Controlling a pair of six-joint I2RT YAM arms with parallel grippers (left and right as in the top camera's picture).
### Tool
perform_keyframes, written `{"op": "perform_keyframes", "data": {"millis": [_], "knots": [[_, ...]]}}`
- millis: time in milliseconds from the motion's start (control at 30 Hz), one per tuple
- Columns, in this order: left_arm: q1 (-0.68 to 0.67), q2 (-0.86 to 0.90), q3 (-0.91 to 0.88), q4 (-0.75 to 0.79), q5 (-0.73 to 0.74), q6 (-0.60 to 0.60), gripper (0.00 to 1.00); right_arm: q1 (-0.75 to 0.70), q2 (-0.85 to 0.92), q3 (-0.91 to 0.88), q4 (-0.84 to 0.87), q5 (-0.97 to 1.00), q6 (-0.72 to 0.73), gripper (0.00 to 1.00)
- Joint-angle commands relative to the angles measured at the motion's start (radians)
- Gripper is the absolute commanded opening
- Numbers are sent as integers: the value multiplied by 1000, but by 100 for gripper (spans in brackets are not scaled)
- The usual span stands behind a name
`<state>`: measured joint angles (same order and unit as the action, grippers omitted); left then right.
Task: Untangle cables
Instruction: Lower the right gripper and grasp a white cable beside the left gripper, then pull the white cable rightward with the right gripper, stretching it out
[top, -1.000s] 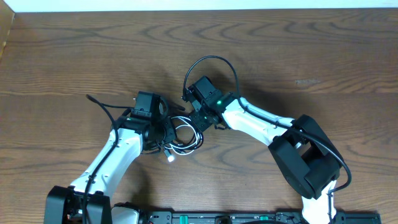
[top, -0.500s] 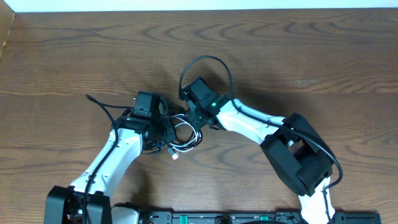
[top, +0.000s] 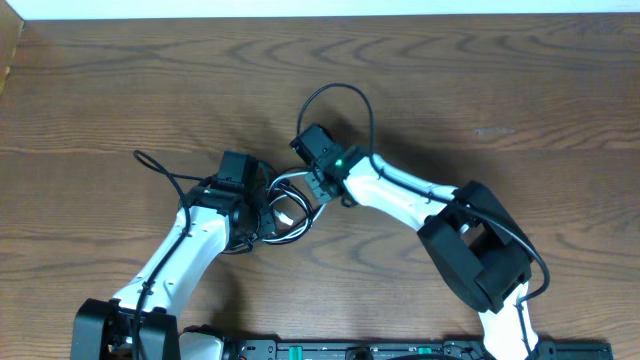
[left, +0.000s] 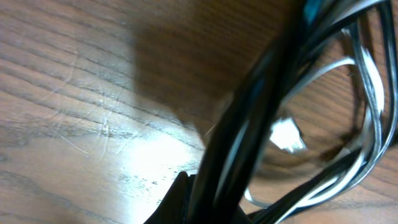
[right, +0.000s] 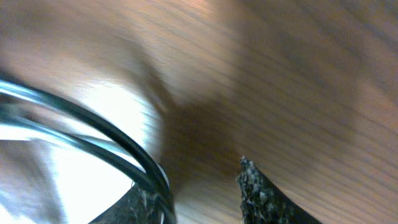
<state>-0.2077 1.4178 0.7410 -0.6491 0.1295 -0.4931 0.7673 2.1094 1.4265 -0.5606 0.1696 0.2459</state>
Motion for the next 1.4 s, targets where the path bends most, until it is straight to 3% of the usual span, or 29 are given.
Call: {"op": "perform_keyframes", "data": {"millis": [0, 100, 600, 867, 1100, 1200, 1367], "knots": [[0, 8, -3, -16, -52, 10, 8, -48, 65, 18, -113, 297, 23, 38], [0, 8, -3, -16, -53, 10, 8, -68, 66, 17, -159, 372, 19, 42], [0, 8, -3, -16, -53, 1, 8, -301, 68, 17, -267, 365, 45, 48], [0, 8, -3, -16, -52, -2, 8, -429, 68, 11, -269, 114, 49, 49], [0, 8, -3, -16, -52, -2, 8, -456, 69, 11, -269, 63, 49, 52], [0, 8, -3, -16, -52, -2, 8, -454, 69, 11, -269, 63, 49, 59], [0, 8, -3, -16, -52, -2, 8, -455, 68, 11, -282, 135, 0, 88]]}}
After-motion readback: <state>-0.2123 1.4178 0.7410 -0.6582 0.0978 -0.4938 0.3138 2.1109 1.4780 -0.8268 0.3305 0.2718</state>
